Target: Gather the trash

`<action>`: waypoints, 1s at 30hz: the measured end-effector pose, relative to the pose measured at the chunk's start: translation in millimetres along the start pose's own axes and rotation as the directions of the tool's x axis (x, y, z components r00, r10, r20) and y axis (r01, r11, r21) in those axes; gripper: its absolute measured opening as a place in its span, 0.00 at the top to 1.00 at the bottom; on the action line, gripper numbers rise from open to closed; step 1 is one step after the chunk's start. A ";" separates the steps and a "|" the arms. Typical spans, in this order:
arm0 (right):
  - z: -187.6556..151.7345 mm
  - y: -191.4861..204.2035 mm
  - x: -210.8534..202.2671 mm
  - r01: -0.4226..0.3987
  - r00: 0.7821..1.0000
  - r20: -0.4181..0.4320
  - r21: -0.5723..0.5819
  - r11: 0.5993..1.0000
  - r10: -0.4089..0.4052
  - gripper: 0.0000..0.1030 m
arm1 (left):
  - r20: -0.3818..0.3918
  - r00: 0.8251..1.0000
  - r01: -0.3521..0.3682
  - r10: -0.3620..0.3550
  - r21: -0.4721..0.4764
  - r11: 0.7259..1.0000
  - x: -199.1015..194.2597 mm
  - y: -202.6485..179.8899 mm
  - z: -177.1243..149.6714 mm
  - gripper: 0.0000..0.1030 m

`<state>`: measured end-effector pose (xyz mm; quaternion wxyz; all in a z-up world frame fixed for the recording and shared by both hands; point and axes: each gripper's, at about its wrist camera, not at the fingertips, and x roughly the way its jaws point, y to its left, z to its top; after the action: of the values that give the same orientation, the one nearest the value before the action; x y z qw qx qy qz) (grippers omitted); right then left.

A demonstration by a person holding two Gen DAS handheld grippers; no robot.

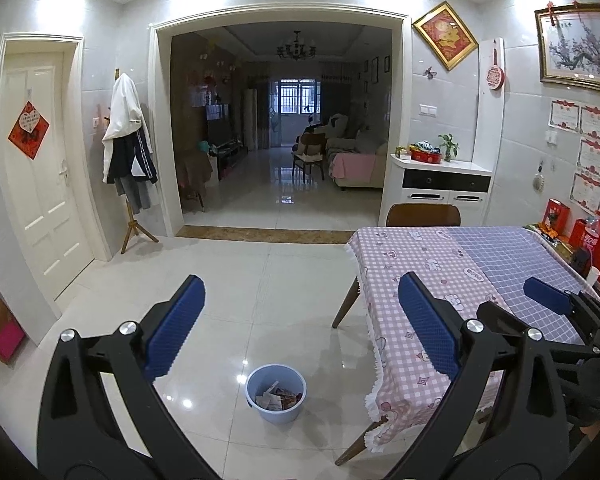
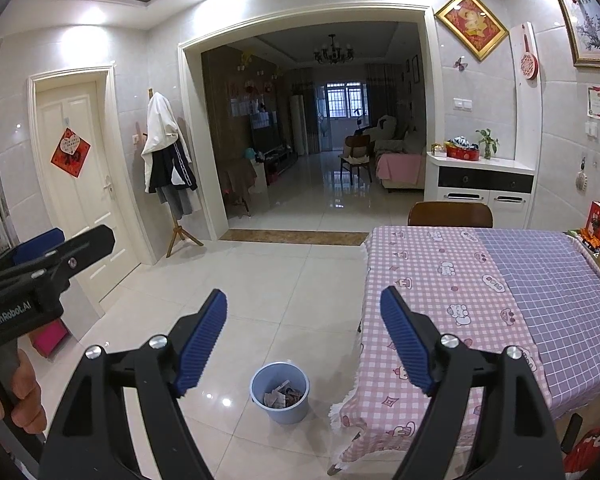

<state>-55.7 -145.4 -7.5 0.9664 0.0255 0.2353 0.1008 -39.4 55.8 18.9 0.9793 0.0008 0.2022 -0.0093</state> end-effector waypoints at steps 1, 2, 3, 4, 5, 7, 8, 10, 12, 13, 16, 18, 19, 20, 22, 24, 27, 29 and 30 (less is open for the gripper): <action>0.0 0.1 0.9 0.001 1.000 -0.001 0.000 1.000 -0.001 0.25 | 0.000 1.000 0.003 -0.003 0.000 1.000 0.1 0.3 -0.3 0.08; -0.1 0.1 1.1 0.001 1.000 -0.001 -0.002 1.000 -0.001 0.25 | -0.001 1.000 0.005 -0.005 0.002 1.000 0.6 0.4 0.1 0.08; -0.2 0.3 1.6 0.000 1.000 -0.002 -0.002 1.000 0.000 0.25 | -0.003 1.000 0.002 -0.002 0.004 1.000 1.1 0.5 0.8 0.08; -0.3 0.2 1.7 0.000 1.000 -0.003 0.000 1.000 0.000 0.25 | -0.006 1.000 0.002 -0.002 0.003 1.000 2.1 -0.1 0.9 0.08; -0.7 -1.8 3.3 0.000 1.000 -0.004 0.002 1.000 0.000 0.25 | -0.008 1.000 0.002 -0.002 0.002 1.000 2.7 -0.1 1.5 0.08; -1.7 -5.2 5.1 -0.001 1.000 -0.005 0.002 1.000 0.001 0.25 | -0.008 1.000 0.000 0.000 0.001 1.000 3.8 -0.4 2.6 0.08; -1.5 -5.5 6.3 -0.001 1.000 -0.006 0.001 1.000 0.001 0.25 | -0.008 1.000 -0.001 0.001 0.002 1.000 3.6 -0.3 2.3 0.08; -1.3 -6.3 8.3 -0.003 1.000 -0.008 0.001 1.000 0.003 0.25 | -0.010 1.000 -0.001 0.001 -0.001 1.000 4.3 -0.1 0.9 0.07; -1.3 -6.7 9.6 -0.003 1.000 -0.008 0.001 1.000 0.003 0.25 | -0.010 1.000 -0.004 0.004 -0.002 1.000 5.5 -0.2 1.4 0.07; -1.3 -6.9 10.0 -0.003 1.000 -0.009 0.001 1.000 0.003 0.25 | -0.010 1.000 -0.002 0.002 -0.002 1.000 5.4 -0.3 0.5 0.08; -1.2 -6.8 9.7 -0.001 1.000 -0.009 0.001 1.000 0.001 0.25 | -0.011 1.000 -0.002 0.002 -0.004 1.000 6.0 -0.3 0.0 0.08; -0.7 -6.6 9.5 -0.002 1.000 -0.008 0.001 1.000 0.002 0.25 | -0.011 1.000 -0.003 0.003 -0.003 1.000 6.3 0.0 0.6 0.07; -0.7 -6.6 9.7 -0.002 1.000 -0.008 0.000 1.000 0.002 0.25 | -0.011 1.000 -0.002 0.002 -0.003 1.000 5.7 0.1 0.2 0.07; -0.6 -6.6 10.1 -0.002 1.000 -0.010 0.000 1.000 0.002 0.25 | -0.011 1.000 -0.002 0.002 -0.004 1.000 6.1 0.3 0.5 0.08; -1.0 -6.7 9.4 -0.002 1.000 -0.009 0.000 1.000 0.002 0.25 | -0.013 1.000 -0.002 0.002 -0.007 1.000 6.5 0.8 0.9 0.07; -0.2 -7.8 10.2 -0.003 1.000 -0.012 0.000 1.000 0.003 0.25 | -0.013 1.000 -0.003 0.003 -0.009 1.000 8.2 -0.5 -0.6 0.07; -0.8 -10.8 11.7 -0.002 1.000 -0.013 0.000 1.000 0.002 0.25 | -0.016 1.000 -0.001 0.001 -0.009 1.000 9.3 -0.2 -0.8 0.07; -1.2 -11.1 11.9 -0.003 1.000 -0.014 0.001 1.000 0.003 0.25 | -0.018 1.000 0.000 0.000 -0.008 1.000 10.4 -0.3 -1.1 0.07; -0.6 -10.6 11.5 -0.003 1.000 -0.013 0.001 1.000 0.003 0.24 | -0.019 1.000 0.000 0.000 -0.009 1.000 10.5 -0.4 -1.1 0.07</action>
<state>-44.1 -153.4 -14.3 0.9646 0.0258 0.2418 0.1025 -30.2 55.2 13.8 0.9773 -0.0034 0.2115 -0.0086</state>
